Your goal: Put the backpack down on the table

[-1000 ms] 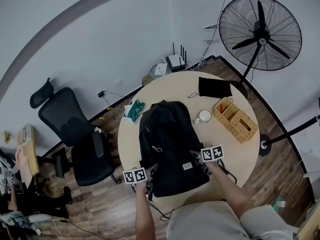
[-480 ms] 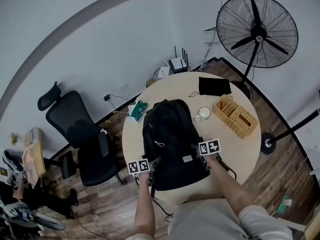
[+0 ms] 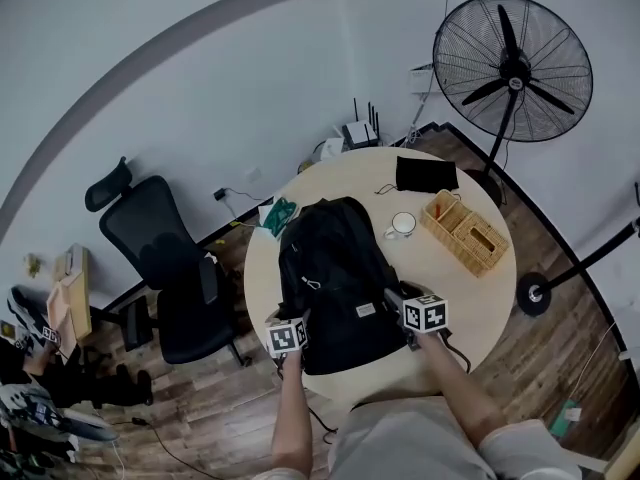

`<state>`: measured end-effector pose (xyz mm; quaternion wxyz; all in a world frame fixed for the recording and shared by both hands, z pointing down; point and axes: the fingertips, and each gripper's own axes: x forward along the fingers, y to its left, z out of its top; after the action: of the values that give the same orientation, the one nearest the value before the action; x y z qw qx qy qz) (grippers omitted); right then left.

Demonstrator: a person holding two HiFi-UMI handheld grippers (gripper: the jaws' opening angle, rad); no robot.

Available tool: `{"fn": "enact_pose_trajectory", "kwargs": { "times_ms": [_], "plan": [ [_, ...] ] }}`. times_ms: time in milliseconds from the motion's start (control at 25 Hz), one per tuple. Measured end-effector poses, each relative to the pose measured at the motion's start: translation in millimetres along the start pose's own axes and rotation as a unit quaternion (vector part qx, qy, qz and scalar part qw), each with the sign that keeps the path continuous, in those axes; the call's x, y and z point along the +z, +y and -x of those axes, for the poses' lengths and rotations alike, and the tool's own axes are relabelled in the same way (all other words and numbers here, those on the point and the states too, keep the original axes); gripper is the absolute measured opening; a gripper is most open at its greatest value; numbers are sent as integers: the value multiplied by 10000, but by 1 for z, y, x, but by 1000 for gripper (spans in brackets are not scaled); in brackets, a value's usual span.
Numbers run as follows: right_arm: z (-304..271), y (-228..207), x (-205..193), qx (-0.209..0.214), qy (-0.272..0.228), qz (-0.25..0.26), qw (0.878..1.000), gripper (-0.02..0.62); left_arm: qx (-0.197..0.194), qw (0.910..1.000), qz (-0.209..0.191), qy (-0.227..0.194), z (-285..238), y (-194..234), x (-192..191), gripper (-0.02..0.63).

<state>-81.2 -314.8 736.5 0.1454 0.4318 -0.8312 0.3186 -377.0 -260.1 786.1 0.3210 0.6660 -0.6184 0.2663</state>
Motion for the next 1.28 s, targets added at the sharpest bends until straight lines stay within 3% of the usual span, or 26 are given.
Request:
{"fn": "enact_pose_trajectory", "kwargs": {
  "times_ms": [160,360,760,920,1080,1280],
  "plan": [
    [29,17,6,273,-202,331,9989,178,411,9975,96,-567,34,7,10,376],
    [57,32,9,570,-281,578,9963,178,349,9953,280,-861,75,-26,2,376],
    [116,57,-9,1310,-500,488,9889,178,-160,9867,578,-1514,153,-128,-20,374],
    [149,67,-12,1590,-698,470,9837,178,-156,9797,818,-1821,182,-155,-29,374],
    [181,66,-21,1615,-770,709,9813,178,-206,9765,728,-2017,202,-190,-33,374],
    [207,55,-44,1664,-718,789,9803,178,-214,9785,559,-1975,210,-230,-56,374]
  ]
}}
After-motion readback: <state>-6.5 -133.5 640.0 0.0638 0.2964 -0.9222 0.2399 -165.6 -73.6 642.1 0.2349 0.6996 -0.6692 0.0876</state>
